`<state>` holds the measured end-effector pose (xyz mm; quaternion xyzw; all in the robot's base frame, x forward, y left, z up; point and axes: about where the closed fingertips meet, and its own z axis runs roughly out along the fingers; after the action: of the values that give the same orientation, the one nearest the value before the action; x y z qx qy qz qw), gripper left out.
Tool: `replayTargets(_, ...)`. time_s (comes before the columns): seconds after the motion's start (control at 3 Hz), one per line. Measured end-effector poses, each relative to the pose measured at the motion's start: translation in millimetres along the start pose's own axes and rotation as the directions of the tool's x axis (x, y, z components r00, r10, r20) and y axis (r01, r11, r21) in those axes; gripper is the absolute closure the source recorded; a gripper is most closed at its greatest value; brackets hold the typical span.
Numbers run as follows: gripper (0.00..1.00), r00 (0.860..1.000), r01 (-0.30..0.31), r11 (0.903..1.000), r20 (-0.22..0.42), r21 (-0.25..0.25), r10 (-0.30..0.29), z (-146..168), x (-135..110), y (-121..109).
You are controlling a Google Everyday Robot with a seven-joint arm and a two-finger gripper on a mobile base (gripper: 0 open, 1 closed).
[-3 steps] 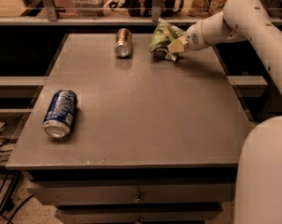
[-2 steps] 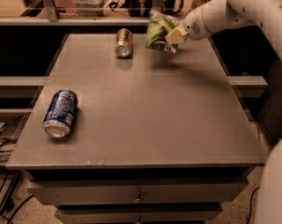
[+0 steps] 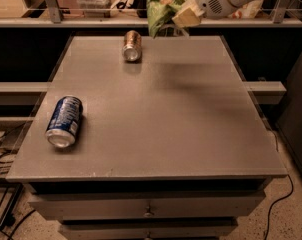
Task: Move green jalapeno chip bag near pepsi can
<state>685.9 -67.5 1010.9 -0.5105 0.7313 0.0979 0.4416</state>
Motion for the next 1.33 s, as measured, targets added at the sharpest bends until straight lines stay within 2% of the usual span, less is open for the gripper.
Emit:
replayTargets(0.33, 1.0, 1.0, -0.001, 1.0, -0.001, -0.002, 0.001, 1, 1, 0)
replayTargets(0.67, 1.0, 0.999, 0.024, 0.9984, -0.027, -0.051, -0.026, 9, 0, 13)
replayTargets(1.0, 1.0, 0.994, 0.084, 0.9827, -0.052, -0.165, -0.094, 17, -5, 56)
replayTargets(1.33, 1.0, 0.988, 0.136, 0.9506, -0.03, -0.279, -0.15, 20, -15, 118)
